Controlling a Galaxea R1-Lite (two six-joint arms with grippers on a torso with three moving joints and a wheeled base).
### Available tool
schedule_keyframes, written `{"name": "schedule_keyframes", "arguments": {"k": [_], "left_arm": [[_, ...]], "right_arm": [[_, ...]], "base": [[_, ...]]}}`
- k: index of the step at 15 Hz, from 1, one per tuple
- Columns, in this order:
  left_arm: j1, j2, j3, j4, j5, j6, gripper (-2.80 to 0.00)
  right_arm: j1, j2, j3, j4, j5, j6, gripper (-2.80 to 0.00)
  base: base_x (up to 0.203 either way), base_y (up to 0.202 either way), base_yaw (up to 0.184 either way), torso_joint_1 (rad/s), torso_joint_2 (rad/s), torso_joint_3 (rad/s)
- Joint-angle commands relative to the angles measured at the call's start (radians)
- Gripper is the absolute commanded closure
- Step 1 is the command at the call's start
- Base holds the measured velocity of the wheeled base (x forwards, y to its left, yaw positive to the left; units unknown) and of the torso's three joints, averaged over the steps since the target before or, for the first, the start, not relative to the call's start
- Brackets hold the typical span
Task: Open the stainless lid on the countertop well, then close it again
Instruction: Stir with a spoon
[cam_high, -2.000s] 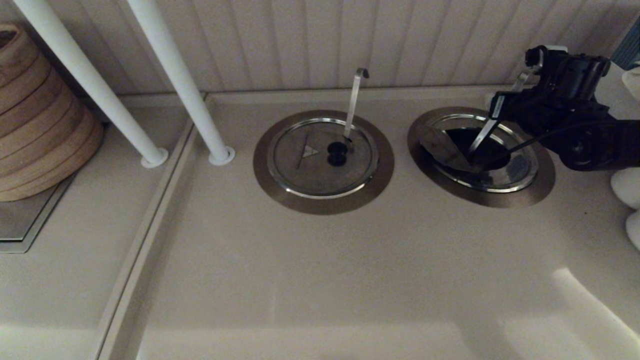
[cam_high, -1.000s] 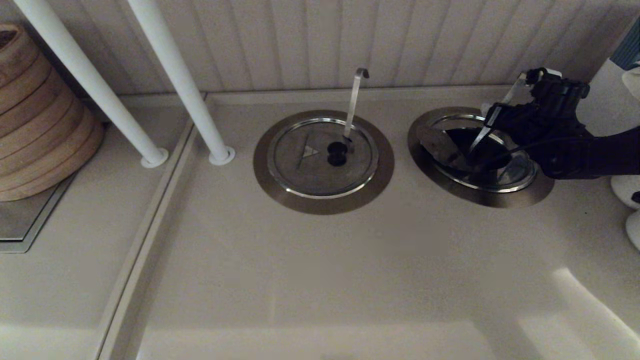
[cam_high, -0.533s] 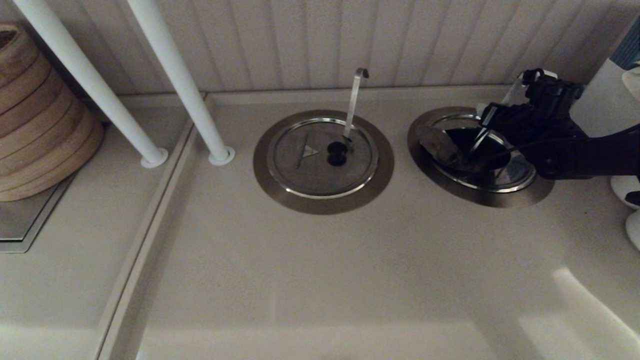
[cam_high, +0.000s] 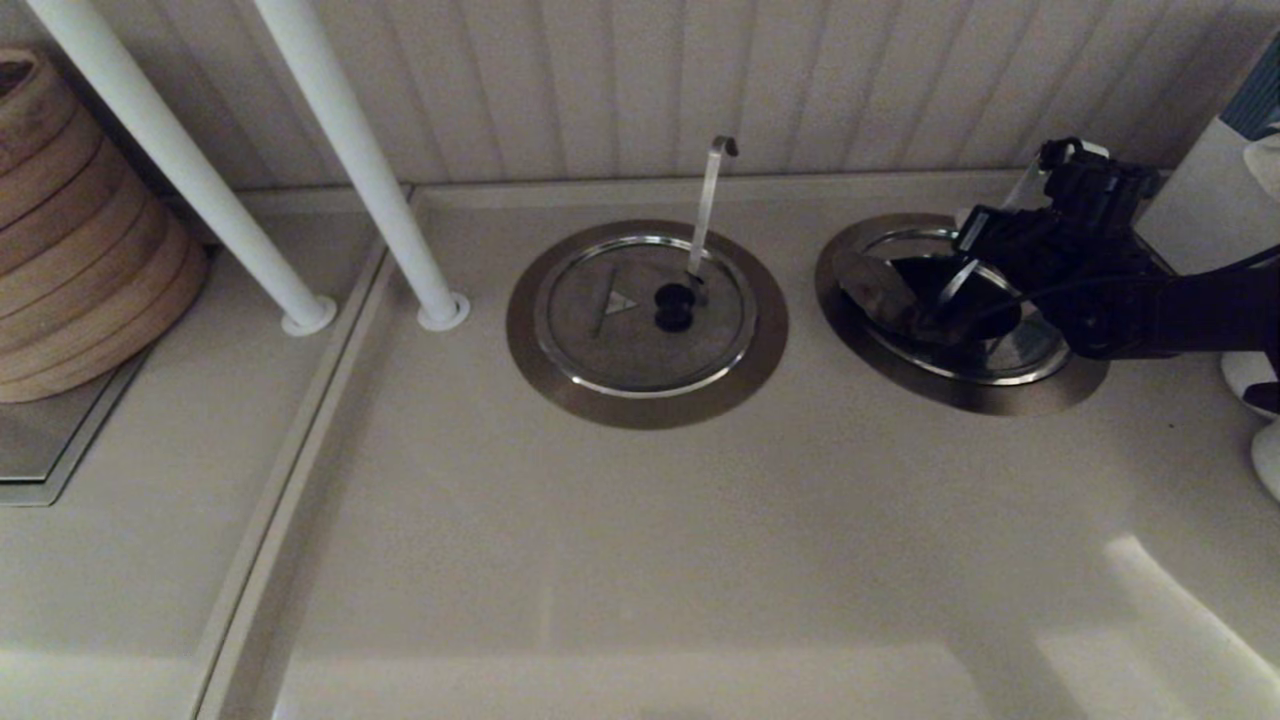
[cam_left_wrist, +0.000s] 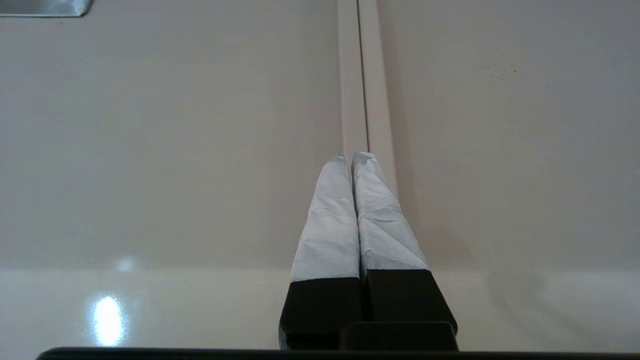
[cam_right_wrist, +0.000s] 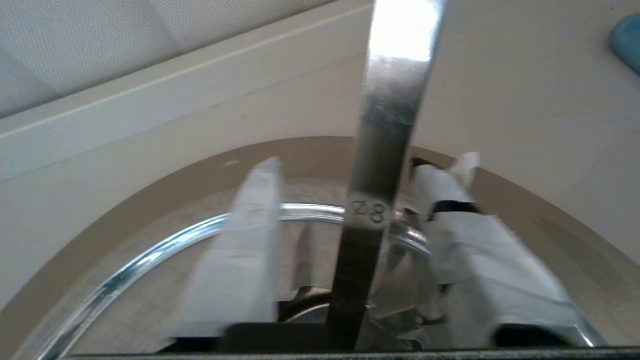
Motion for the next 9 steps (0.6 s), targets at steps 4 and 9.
{"name": "schedule_keyframes", "arguments": {"k": [4,9], "left_arm": [[0.000,0.000,0.000,0.000,0.001,0.000,0.00],[0.000,0.000,0.000,-0.001,0.001,0.000,0.00]], "right_arm": [[0.001,-0.006,0.003,-0.031,-0.005,-0.001,0.00],[0.005,-0.048,0.028,-0.031,-0.005,-0.001,0.00]], "base": [[0.000,0.000,0.000,0.000,0.00,0.000],[0.000,0.000,0.000,0.000,0.00,0.000]]}}
